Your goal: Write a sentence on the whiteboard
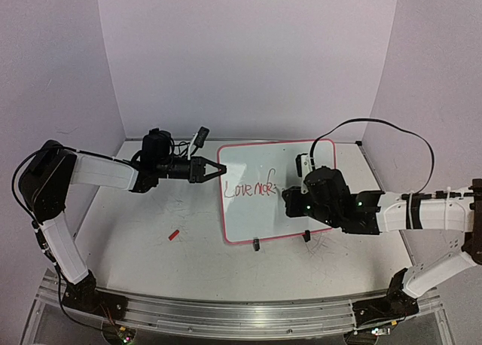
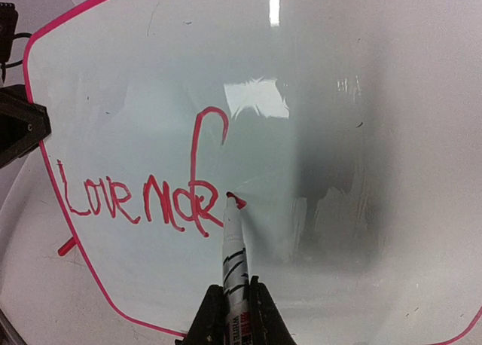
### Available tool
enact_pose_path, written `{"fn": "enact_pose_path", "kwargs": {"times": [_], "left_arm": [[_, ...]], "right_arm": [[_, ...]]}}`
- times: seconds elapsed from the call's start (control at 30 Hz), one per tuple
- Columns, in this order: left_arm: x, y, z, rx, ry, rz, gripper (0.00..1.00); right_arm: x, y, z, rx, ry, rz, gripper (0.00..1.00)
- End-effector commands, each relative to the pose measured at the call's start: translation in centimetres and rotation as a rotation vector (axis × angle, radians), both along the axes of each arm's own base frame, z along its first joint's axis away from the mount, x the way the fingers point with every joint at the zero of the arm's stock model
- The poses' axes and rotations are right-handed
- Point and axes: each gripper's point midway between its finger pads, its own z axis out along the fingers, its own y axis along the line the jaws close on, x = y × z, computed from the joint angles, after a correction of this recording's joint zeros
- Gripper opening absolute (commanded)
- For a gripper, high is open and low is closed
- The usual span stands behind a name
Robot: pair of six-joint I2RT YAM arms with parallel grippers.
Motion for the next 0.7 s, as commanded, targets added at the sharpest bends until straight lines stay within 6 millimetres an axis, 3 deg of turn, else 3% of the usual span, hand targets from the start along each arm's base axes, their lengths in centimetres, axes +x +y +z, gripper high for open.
{"fn": "enact_pose_path", "kwargs": {"times": [0.0, 0.67], "left_arm": [[1.0, 0.5, -0.4, 0.036, -0.03, 0.054, 0.0], [0.9, 0.6, -0.7, 0.041, -0.03, 0.058, 0.0]], "right_arm": [[1.1, 0.6, 1.0, 0.025, -0.024, -0.01, 0.0], [-1.1, -1.2, -2.3, -0.007, 0.065, -0.013, 0.0]]}}
